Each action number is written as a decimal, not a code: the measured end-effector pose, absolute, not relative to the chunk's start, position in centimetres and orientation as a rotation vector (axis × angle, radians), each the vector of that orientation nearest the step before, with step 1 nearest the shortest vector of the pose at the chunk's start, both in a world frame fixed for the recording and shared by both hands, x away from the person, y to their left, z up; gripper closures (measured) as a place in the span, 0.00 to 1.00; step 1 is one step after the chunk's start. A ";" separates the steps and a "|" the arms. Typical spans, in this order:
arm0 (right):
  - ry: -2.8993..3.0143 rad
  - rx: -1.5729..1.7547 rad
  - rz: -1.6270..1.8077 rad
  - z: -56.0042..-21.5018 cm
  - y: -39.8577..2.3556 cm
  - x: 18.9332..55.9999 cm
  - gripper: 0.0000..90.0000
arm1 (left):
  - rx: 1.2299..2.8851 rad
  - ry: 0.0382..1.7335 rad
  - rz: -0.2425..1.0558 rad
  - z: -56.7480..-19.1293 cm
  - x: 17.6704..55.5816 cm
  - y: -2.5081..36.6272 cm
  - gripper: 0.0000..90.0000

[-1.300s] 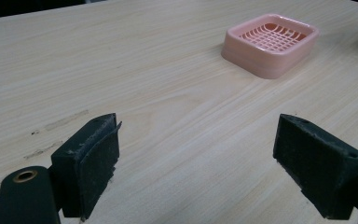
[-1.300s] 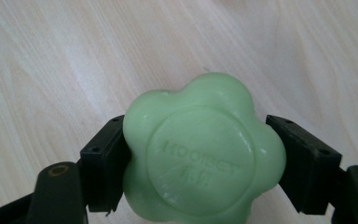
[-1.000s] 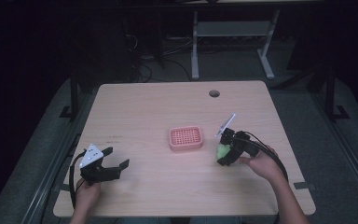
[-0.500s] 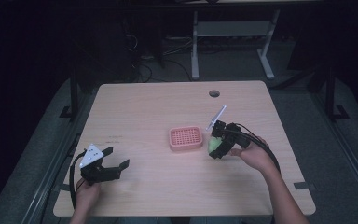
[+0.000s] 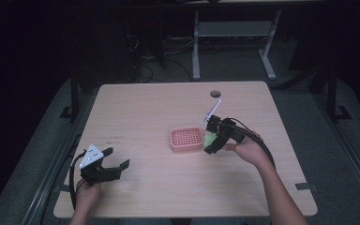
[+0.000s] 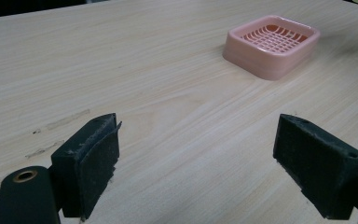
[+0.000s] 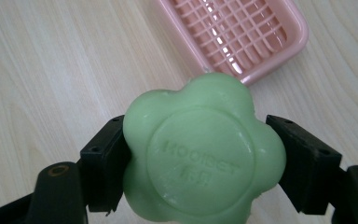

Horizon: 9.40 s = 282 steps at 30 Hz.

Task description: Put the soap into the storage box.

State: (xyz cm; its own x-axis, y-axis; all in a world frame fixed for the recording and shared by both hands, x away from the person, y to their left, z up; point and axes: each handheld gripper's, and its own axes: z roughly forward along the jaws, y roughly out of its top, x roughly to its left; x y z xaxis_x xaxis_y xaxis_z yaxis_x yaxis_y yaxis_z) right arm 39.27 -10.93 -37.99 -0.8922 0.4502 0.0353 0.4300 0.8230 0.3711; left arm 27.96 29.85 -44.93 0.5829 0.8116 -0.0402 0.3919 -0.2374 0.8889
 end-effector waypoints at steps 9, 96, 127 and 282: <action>2.954 0.695 0.579 -37.6 -9.8 40.0 0.29 | 1.846 0.976 0.545 -44.9 28.0 29.8 0.16; 3.033 0.724 0.435 -41.7 -2.0 46.8 0.29 | 1.835 0.980 0.536 -44.9 28.1 29.9 0.16; 3.020 0.737 0.450 -41.2 -2.1 46.5 0.29 | 1.836 0.979 0.537 -44.9 28.1 29.9 0.16; 2.895 1.042 0.688 -40.8 -19.2 39.1 0.27 | 1.869 0.977 0.534 -45.2 27.9 29.7 0.16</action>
